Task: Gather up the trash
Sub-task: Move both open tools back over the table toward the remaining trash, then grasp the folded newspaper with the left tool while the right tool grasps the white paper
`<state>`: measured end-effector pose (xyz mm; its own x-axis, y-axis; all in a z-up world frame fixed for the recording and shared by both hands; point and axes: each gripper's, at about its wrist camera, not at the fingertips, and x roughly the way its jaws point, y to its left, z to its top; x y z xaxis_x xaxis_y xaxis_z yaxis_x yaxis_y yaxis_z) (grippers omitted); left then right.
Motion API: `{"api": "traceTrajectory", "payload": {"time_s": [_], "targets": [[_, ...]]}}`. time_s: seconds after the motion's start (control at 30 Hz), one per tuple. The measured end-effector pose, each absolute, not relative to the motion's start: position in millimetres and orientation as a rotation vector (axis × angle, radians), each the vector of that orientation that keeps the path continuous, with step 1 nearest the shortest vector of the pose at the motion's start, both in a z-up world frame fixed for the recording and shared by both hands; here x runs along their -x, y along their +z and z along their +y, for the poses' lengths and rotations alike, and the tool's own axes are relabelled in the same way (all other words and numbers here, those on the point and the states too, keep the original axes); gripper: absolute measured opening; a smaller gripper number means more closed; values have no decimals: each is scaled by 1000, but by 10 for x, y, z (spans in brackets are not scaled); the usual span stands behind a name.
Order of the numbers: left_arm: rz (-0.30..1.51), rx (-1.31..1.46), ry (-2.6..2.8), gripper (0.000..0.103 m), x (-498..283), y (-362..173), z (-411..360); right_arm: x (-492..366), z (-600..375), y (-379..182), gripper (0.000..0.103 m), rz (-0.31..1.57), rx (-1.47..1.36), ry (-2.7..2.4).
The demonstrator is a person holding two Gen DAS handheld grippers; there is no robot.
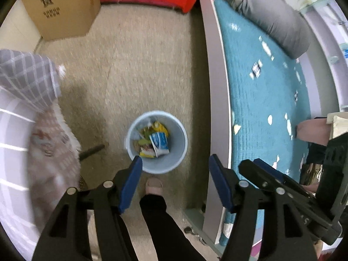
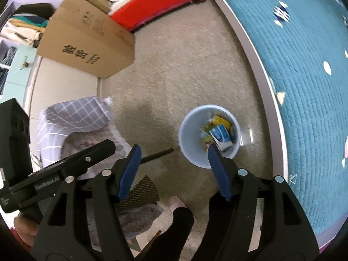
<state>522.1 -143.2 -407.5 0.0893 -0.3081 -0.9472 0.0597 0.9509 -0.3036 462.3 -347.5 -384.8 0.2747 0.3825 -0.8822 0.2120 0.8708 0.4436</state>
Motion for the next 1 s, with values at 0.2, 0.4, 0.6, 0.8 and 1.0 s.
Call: {"api": "traceTrajectory", "payload": {"time_s": [0.2,0.4,0.6,0.8,1.0], "targets": [[1217,201,-235,63,-5079,-3299,-767,-4713,-2861,-3228,63,1191,-495,199],[1113,298,-50,63,-4749,-2872,562,-4784,-1839,-2823,63,1121,-420,354],[1074,357,151,67,-4315,-2737,1876,-4769,-531,-2670,64,1119,-363,527],[1105,421,313,73,-3969,-2874,2997,-4708,606,-2778,64,1173,-271,632],[1165,504,344,75,-3838,-3248,3617,-4656,1323,-2943,64,1224,-194,650]]}}
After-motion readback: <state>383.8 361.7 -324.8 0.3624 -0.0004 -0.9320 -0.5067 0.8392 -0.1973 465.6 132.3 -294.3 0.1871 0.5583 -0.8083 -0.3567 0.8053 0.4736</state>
